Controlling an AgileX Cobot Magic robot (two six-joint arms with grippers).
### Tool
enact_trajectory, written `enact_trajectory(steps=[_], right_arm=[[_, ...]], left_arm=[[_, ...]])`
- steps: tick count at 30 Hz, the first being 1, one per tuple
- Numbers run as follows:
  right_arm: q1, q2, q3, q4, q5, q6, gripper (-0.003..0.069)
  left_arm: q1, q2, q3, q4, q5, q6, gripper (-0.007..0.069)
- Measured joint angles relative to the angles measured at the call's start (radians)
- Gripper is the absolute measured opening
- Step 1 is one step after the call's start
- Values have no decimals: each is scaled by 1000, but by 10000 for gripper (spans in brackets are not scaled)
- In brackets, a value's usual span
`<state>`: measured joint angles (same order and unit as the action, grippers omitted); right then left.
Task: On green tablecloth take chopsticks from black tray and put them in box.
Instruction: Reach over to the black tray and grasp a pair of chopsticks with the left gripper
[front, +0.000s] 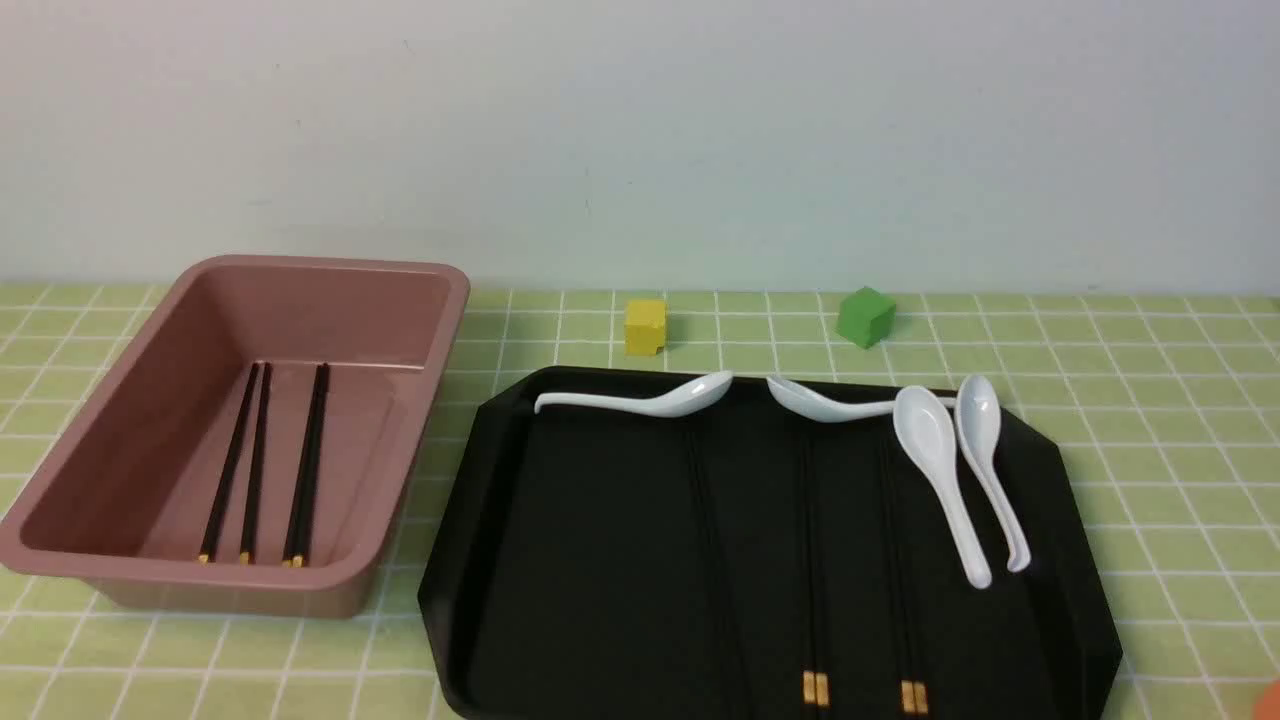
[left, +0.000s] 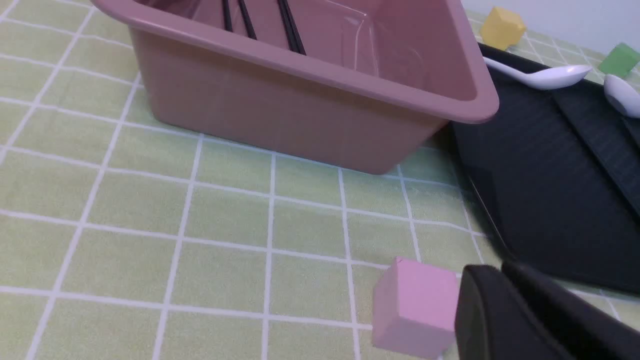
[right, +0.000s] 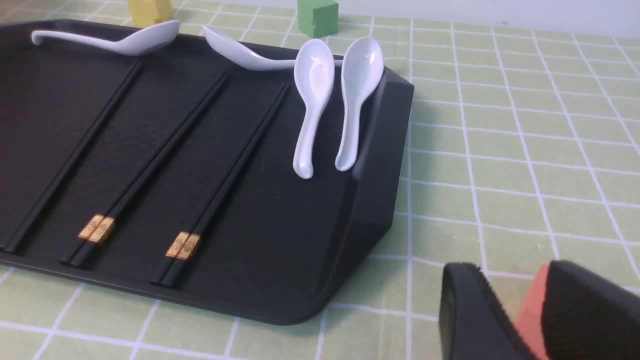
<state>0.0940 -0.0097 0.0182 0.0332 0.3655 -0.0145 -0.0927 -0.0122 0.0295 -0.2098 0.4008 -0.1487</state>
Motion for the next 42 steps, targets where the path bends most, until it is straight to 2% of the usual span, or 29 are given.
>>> enact_trajectory(steps=[33,36,37,38,39,40,42], right_arm=[[0,0,0,1,0,0,240],[0,0,0,1,0,0,240],[0,0,0,1,0,0,240],[0,0,0,1,0,0,240],[0,0,0,1,0,0,240],[0,0,0,1,0,0,240],[0,0,0,1,0,0,240]], left_arm=[[0,0,0,-5,-8,-1,61],[0,0,0,-68,-11,-38,62],[0,0,0,-163,-18,-94,63],[0,0,0,-177,-22,-102,63],[0,0,0,-324,-40,-184,64],[0,0,0,-324,-42,-184,64],[0,0,0,-540,-73,-292,67]])
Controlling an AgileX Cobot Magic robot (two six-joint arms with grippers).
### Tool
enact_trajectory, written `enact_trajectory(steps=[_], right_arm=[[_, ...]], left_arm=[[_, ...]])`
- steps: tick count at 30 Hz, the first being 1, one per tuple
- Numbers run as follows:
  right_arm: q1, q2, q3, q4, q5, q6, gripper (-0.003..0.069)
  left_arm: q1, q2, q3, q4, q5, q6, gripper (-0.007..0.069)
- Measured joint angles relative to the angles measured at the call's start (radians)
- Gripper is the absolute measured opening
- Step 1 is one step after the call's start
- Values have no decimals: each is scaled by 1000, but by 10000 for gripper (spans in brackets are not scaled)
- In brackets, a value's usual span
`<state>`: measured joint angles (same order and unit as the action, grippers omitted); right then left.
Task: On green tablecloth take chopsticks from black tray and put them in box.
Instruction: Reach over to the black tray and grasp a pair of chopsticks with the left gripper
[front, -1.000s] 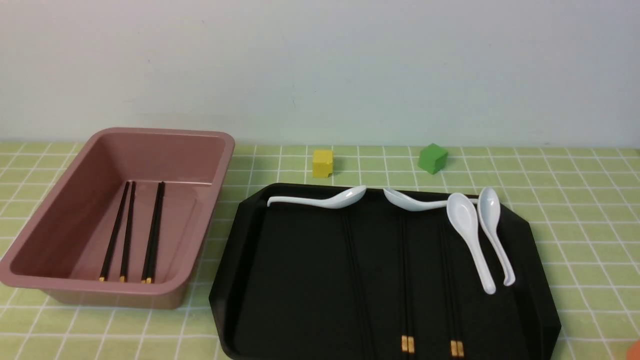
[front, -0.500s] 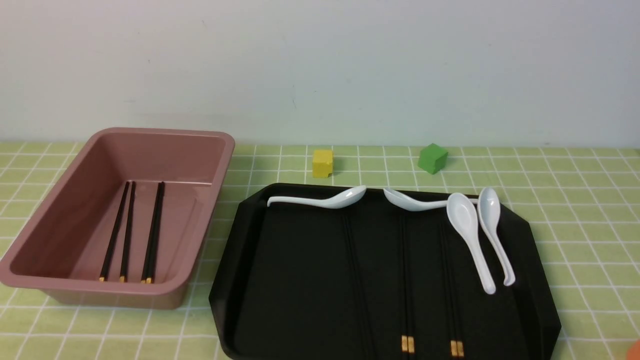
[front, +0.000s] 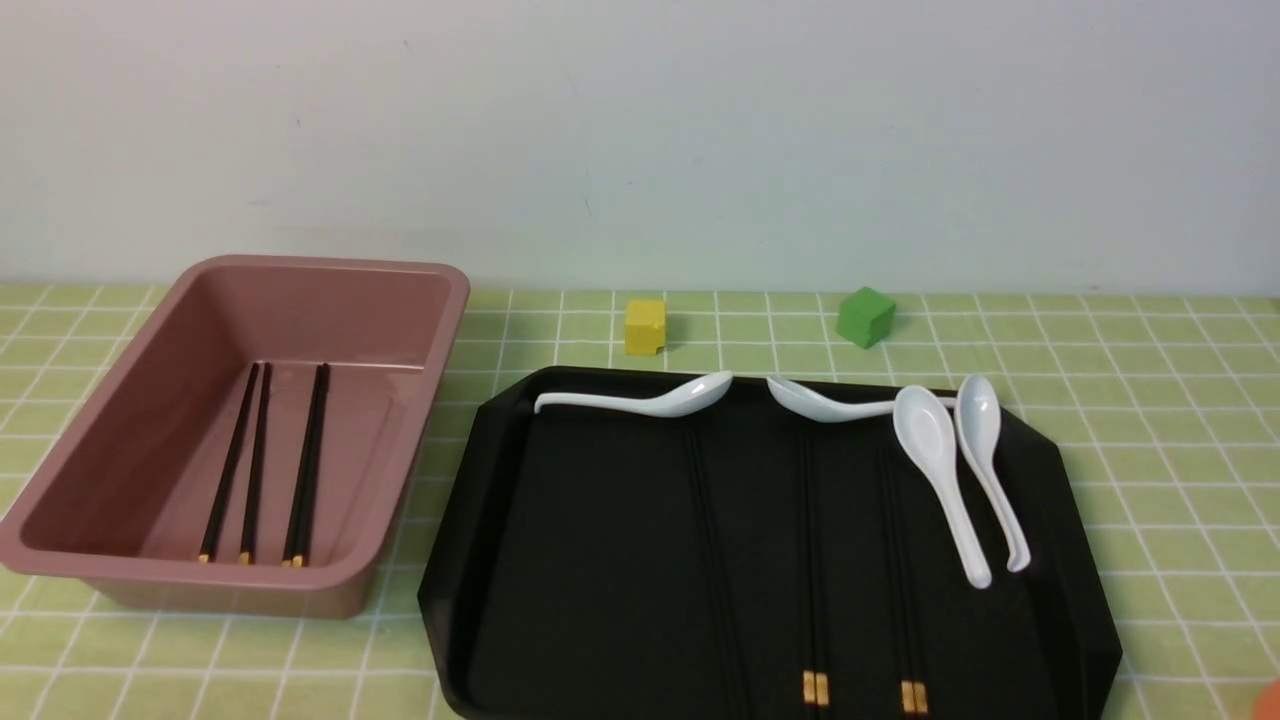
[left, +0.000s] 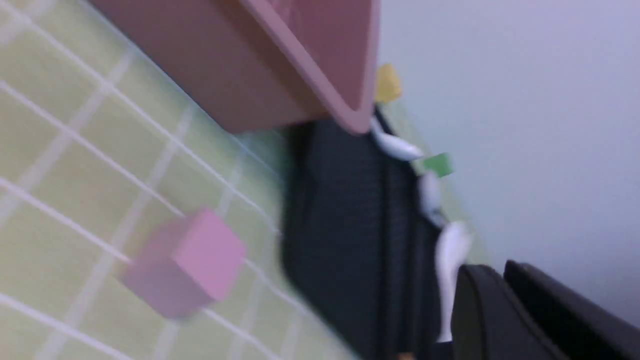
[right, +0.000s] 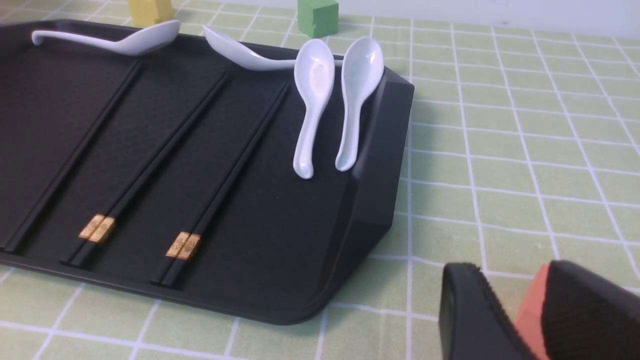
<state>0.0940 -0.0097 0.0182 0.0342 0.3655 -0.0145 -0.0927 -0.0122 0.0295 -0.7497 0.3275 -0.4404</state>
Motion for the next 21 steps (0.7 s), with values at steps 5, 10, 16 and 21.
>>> enact_trajectory(steps=[5,10,16,21], right_arm=[[0,0,0,0,0,0,240],[0,0,0,0,0,0,240],[0,0,0,0,0,0,240],[0,0,0,0,0,0,240]], left_arm=[[0,0,0,-282,-55,-66,72],[1,0,-22,-409,-108,-48,74],[2,35,-210,-384,-104,113,11],[2,419,-452,-63,343,220,-13]])
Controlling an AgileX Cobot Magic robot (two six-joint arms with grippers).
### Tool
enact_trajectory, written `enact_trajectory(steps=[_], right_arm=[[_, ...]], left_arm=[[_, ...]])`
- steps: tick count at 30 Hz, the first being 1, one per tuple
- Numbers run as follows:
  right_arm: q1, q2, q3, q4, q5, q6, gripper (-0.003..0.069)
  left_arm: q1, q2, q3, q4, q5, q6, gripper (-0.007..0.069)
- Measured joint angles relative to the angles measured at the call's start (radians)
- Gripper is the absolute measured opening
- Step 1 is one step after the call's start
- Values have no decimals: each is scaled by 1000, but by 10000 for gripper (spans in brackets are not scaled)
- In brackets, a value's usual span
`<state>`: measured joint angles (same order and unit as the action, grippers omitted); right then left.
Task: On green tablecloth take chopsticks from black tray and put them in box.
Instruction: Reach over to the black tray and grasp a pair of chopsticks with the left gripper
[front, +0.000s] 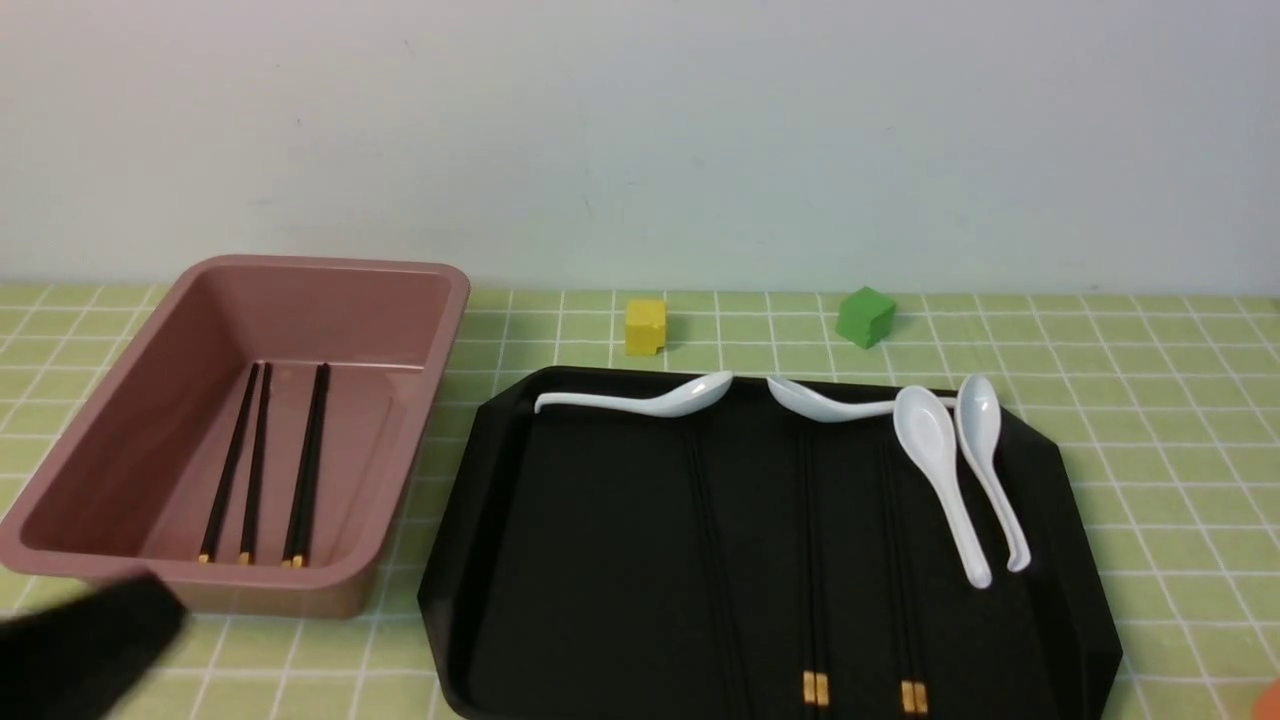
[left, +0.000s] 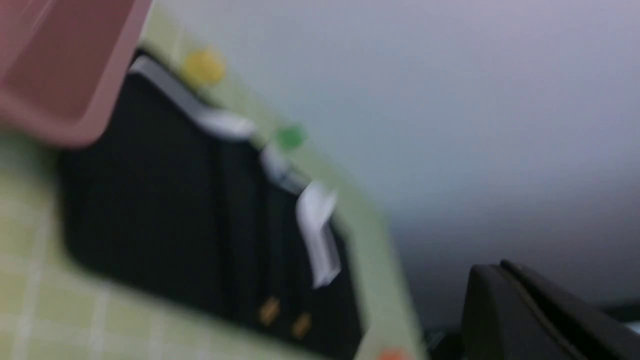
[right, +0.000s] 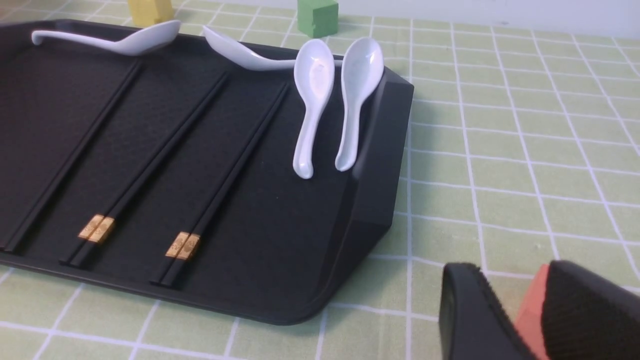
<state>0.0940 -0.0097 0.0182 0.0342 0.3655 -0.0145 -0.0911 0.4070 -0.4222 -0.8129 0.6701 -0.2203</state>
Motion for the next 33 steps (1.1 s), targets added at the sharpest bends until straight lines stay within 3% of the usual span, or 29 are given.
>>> enact_trajectory(steps=[4,5,6,11,15,19,24,28,33], right_arm=[[0,0,0,0,0,0,240],[0,0,0,0,0,0,240],[0,0,0,0,0,0,240],[0,0,0,0,0,0,240],[0,0,0,-1,0,0,240],[0,0,0,-1,0,0,240],[0,0,0,-1,0,0,240],[0,0,0,-1,0,0,240],[0,0,0,-1,0,0,240]], left_arm=[[0,402,-156,333,443,16,-13],[0,402,-164,349,456,16,-13],[0,554,-224,457,518,5,-13],[-77,764,-339,467,446,-77,-13],[-287,865,-447,436,299,-226,-13],[-458,967,-558,530,190,-388,-13],[-562,1090,-694,633,163,-534,-5],[-620,1252,-852,700,183,-617,81],[-643,1460,-1021,729,196,-640,236]])
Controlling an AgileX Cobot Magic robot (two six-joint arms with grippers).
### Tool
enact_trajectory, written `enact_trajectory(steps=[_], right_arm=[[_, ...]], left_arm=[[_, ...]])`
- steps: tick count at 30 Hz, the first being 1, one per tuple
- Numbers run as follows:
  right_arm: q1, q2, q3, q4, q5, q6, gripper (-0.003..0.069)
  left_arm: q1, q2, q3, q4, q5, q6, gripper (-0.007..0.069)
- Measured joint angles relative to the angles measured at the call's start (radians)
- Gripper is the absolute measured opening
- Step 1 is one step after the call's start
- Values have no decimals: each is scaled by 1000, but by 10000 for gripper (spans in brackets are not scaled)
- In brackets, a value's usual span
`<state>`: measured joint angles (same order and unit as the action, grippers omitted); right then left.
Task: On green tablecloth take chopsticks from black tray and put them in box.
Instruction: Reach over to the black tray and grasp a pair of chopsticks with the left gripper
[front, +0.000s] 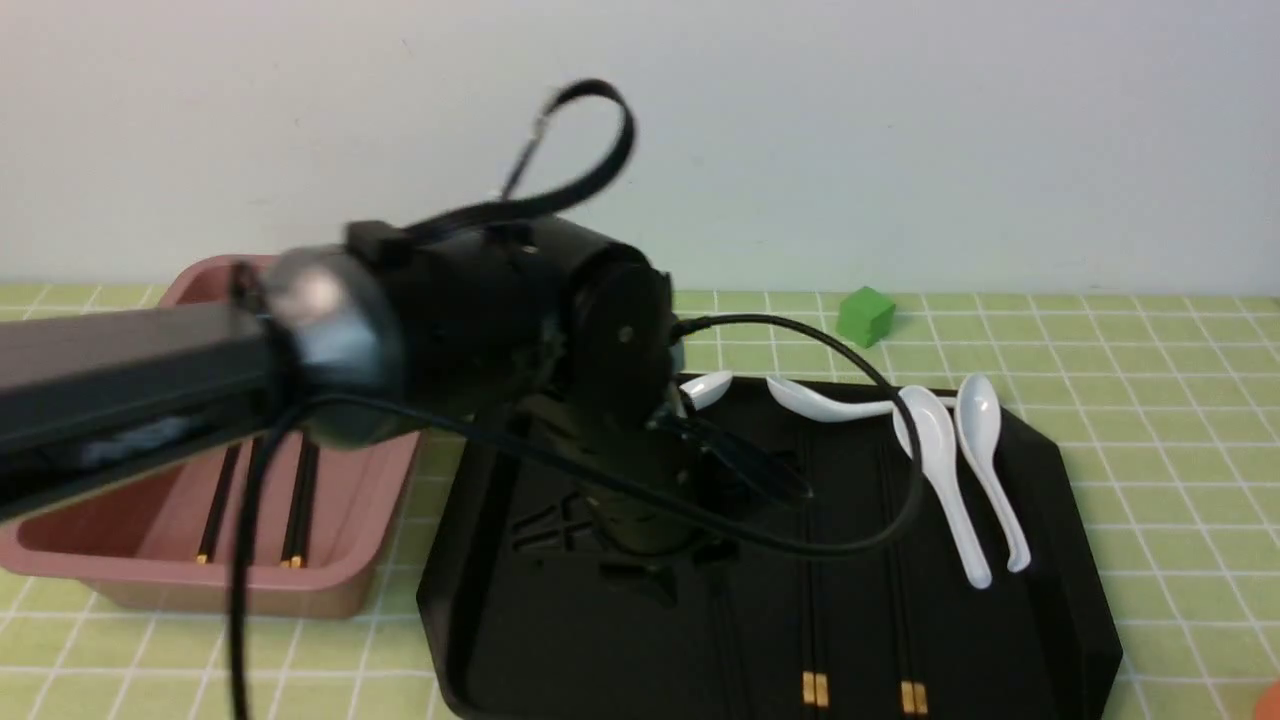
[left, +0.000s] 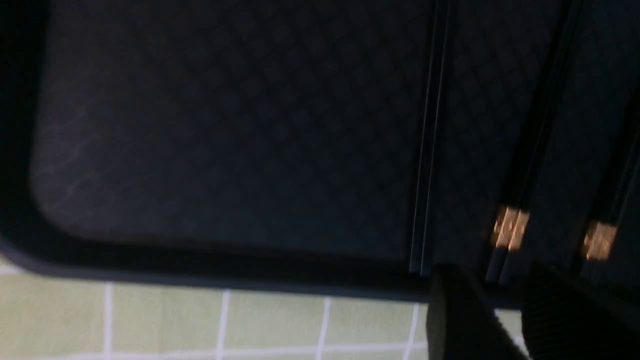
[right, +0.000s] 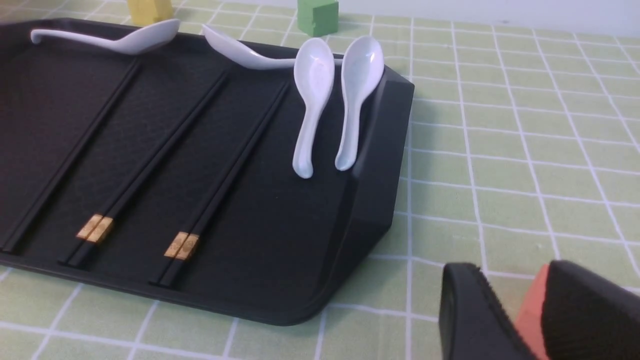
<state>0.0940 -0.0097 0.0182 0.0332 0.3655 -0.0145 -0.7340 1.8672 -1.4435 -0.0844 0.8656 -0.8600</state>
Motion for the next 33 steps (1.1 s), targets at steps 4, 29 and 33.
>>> enact_trajectory(steps=[4,29,33], right_arm=[[0,0,0,0,0,0,240],[0,0,0,0,0,0,240],[0,0,0,0,0,0,240]], left_arm=[[-1,130,-97,23,-1,-3,305],[0,295,-186,47,-15,4,78],[-1,187,-180,62,58,4,78]])
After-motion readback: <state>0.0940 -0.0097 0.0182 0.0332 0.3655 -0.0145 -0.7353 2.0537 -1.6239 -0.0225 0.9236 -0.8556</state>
